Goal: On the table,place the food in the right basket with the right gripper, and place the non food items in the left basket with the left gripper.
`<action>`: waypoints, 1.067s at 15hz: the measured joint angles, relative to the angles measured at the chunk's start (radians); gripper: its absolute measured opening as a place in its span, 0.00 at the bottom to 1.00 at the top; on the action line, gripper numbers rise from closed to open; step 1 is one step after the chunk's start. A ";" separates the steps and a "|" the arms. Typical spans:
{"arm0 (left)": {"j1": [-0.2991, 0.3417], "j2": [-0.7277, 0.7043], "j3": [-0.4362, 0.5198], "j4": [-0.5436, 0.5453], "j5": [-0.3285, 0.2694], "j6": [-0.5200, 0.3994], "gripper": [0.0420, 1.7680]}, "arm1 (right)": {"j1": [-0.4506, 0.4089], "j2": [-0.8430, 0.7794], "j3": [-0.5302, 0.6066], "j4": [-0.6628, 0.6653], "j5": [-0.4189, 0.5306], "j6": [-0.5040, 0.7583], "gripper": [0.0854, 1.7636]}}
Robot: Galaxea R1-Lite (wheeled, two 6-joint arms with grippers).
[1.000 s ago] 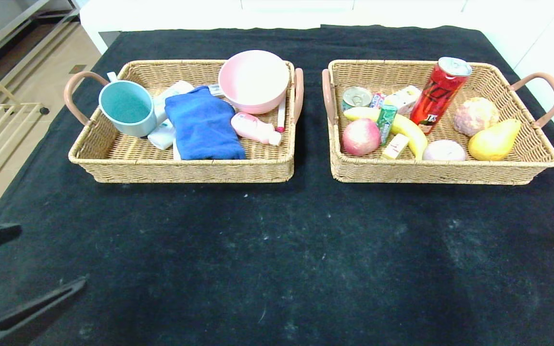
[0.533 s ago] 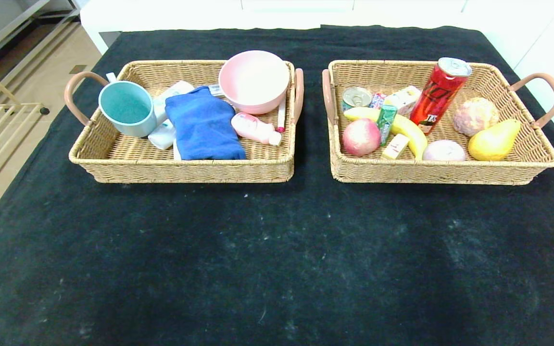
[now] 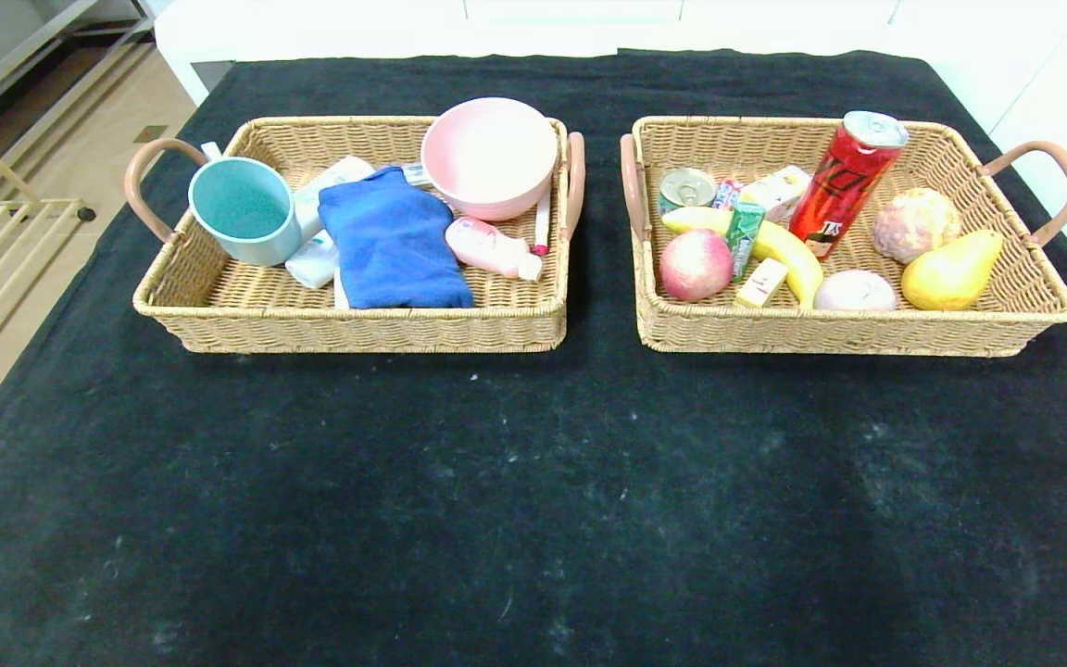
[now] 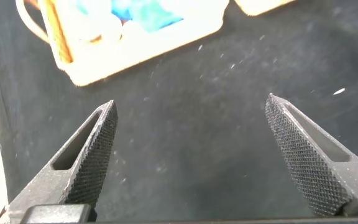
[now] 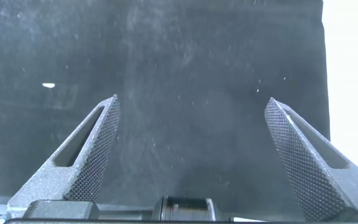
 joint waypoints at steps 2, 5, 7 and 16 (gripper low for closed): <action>0.089 -0.033 -0.003 0.024 -0.093 0.001 0.97 | 0.001 -0.036 0.032 0.000 0.000 0.000 0.96; 0.130 -0.078 0.006 0.055 -0.120 0.003 0.97 | 0.008 -0.077 0.066 0.001 0.000 0.000 0.96; 0.136 -0.111 0.035 0.055 -0.121 0.003 0.97 | 0.012 -0.101 0.090 0.001 0.000 0.000 0.96; 0.166 -0.321 0.205 0.009 -0.193 0.000 0.97 | 0.017 -0.226 0.179 -0.218 -0.002 0.001 0.96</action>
